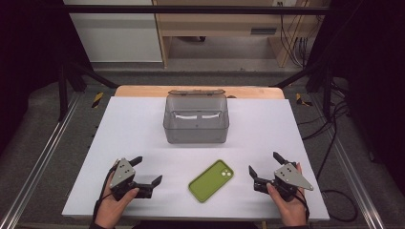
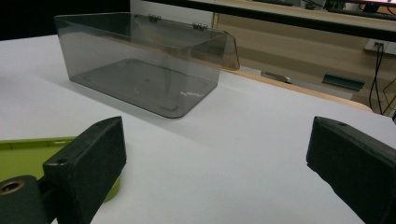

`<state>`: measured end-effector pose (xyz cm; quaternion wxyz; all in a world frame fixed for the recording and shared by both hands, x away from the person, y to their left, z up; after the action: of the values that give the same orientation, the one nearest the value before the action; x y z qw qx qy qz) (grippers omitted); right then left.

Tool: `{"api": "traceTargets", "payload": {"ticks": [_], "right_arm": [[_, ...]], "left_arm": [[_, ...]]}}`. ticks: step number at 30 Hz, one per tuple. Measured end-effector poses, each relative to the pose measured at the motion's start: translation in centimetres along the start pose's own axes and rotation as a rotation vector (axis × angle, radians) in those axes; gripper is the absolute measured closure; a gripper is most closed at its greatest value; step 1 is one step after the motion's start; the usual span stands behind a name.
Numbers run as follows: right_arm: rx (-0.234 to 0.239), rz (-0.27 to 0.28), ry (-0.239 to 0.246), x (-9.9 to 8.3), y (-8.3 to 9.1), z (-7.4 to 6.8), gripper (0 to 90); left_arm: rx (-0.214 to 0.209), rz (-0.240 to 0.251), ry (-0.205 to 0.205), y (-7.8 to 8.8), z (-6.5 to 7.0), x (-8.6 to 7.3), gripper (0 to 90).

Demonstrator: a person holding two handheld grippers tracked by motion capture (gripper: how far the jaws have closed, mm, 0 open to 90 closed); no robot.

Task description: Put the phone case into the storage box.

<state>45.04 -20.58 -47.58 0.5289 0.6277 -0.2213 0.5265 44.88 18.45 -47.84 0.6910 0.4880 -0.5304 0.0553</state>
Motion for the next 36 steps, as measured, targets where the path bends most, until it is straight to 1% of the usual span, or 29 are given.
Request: {"api": "traceTargets", "payload": {"ticks": [1, 2, 3, 5, 8, 10, 12, 15, 16, 19, 23, 27, 28, 30, 32, 34, 36], "right_arm": [[-0.001, 0.003, 0.000, 0.1, 0.0, 0.0, 5.1], [-0.001, 0.003, 0.000, 0.1, 0.0, 0.0, 5.1], [-0.001, 0.005, -0.003, 0.1, 0.0, -0.1, 5.2], [-0.010, 0.004, -0.012, 0.2, -0.1, 0.0, 5.2], [-0.014, 0.005, -0.017, 0.1, -0.2, 0.2, 5.2], [-0.018, 0.001, -0.017, 0.1, -0.3, 0.2, 5.2], [-0.019, 0.000, -0.018, 0.0, -0.2, 0.1, 5.2], [-0.022, 0.010, -0.024, 0.2, 0.0, 0.2, 5.4], [-0.022, 0.011, -0.022, 0.2, 0.0, 0.2, 5.3], [-0.019, 0.001, -0.014, 0.1, -0.2, 0.1, 5.3], [-0.014, -0.009, 0.000, 0.0, -0.2, -0.1, 5.2], [-0.018, -0.007, 0.007, 0.1, 0.0, -0.2, 4.9], [-0.018, -0.007, 0.011, 0.1, 0.0, -0.2, 4.9], [-0.018, -0.008, 0.014, 0.1, 0.0, -0.2, 4.9], [-0.020, -0.010, 0.009, 0.0, -0.1, -0.1, 4.8], [-0.020, -0.008, 0.008, 0.1, 0.0, -0.1, 4.9], [-0.019, -0.011, 0.009, 0.1, 0.0, -0.1, 4.9]], "left_arm": [[0.001, -0.006, 0.002, -0.2, 0.2, 0.2, 1.7], [-0.007, -0.025, 0.004, -0.5, 0.6, 0.5, 2.1], [-0.022, -0.044, -0.002, -0.8, 1.0, 0.7, 2.2], [-0.030, -0.065, -0.016, -1.5, 2.0, 1.3, 2.1], [-0.055, -0.090, -0.047, -2.5, 3.5, 2.0, 2.3], [-0.073, -0.124, -0.107, -3.5, 5.1, 2.1, 3.3], [-0.079, -0.155, -0.161, -4.4, 6.6, 2.3, 3.3], [-0.116, -0.185, -0.178, -5.5, 8.1, 2.8, 5.6], [-0.116, -0.196, -0.183, -5.8, 8.3, 3.0, 6.0], [-0.116, -0.229, -0.192, -6.3, 8.6, 3.4, 7.2], [-0.136, -0.255, -0.156, -6.9, 8.5, 3.9, 8.6], [-0.114, -0.263, -0.149, -7.2, 8.2, 3.9, 12.6], [-0.108, -0.264, -0.149, -7.2, 8.1, 3.8, 14.6], [-0.111, -0.273, -0.145, -7.4, 8.1, 3.8, 18.2], [-0.133, -0.282, -0.138, -7.6, 8.1, 3.6, 25.7], [-0.150, -0.299, -0.129, -7.8, 8.2, 3.5, 29.3], [-0.171, -0.321, -0.122, -7.9, 8.2, 3.3, 36.0]]}}
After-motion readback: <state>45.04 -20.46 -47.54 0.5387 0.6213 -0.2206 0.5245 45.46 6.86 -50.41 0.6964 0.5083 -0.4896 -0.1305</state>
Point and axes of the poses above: each handheld gripper's, and its own axes: y roughly backward along the jaws, x roughly out of its top, z roughly to its right, the point moved 6 cm from there along -y, roughly forward along the jaws, and after that the axes turned 14 degrees about -z, right-handed, at the moved point
